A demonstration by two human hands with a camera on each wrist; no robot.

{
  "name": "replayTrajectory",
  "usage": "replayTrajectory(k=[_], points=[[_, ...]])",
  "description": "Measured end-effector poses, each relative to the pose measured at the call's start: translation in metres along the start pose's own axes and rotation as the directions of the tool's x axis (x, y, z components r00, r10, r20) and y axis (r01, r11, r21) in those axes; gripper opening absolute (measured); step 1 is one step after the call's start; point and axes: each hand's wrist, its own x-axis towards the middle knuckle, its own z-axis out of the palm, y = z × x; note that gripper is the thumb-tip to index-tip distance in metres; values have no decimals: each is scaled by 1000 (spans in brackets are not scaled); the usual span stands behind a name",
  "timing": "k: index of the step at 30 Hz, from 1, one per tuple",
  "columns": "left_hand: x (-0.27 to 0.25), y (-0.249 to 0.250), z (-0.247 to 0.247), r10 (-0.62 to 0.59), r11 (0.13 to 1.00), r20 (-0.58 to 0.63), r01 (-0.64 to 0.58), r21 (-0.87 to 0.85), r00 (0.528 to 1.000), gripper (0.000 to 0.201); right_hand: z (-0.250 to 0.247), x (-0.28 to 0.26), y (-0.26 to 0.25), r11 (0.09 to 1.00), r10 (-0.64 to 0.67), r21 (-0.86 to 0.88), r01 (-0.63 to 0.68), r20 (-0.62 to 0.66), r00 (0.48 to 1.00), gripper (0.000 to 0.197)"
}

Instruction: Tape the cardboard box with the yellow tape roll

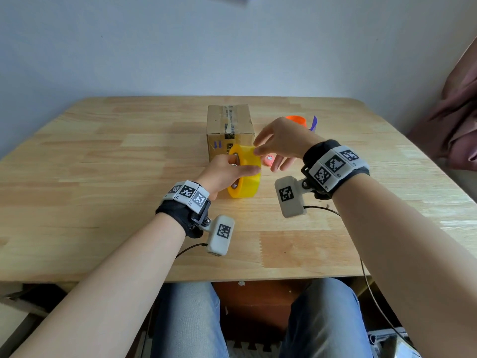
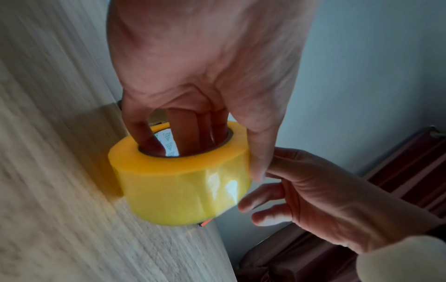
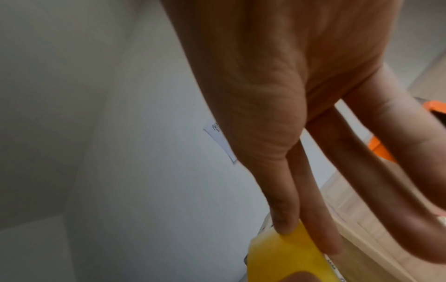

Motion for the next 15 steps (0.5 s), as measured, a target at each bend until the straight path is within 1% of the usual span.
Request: replayTrajectory(k=[1, 5, 8, 10, 13, 15], points=[[0, 0, 0, 0, 1000, -2, 0, -1, 1000, 77, 1, 0, 0, 999, -18, -32, 18, -11, 1000, 25], [-2, 1, 1, 13, 1000, 7, -13, 3, 1000, 60, -2, 2, -5, 994, -26, -104, 21, -40, 999, 14], [-3, 1, 1, 16, 1000, 0, -16, 10, 1000, 53, -5, 4, -7, 992, -21, -123, 15, -44, 999, 9], [-2, 1, 0, 20, 1000, 1, -20, 22, 1000, 51, -5, 5, -9, 991, -19, -131, 14, -38, 999, 9], [-1, 0, 0, 36, 998, 13, -36, 50, 999, 41, -6, 6, -9, 988, -17, -157, 13, -25, 1000, 10], [-2, 0, 1, 44, 997, 21, -45, 63, 999, 39, -6, 6, -9, 984, -17, -178, 13, -21, 1000, 12]])
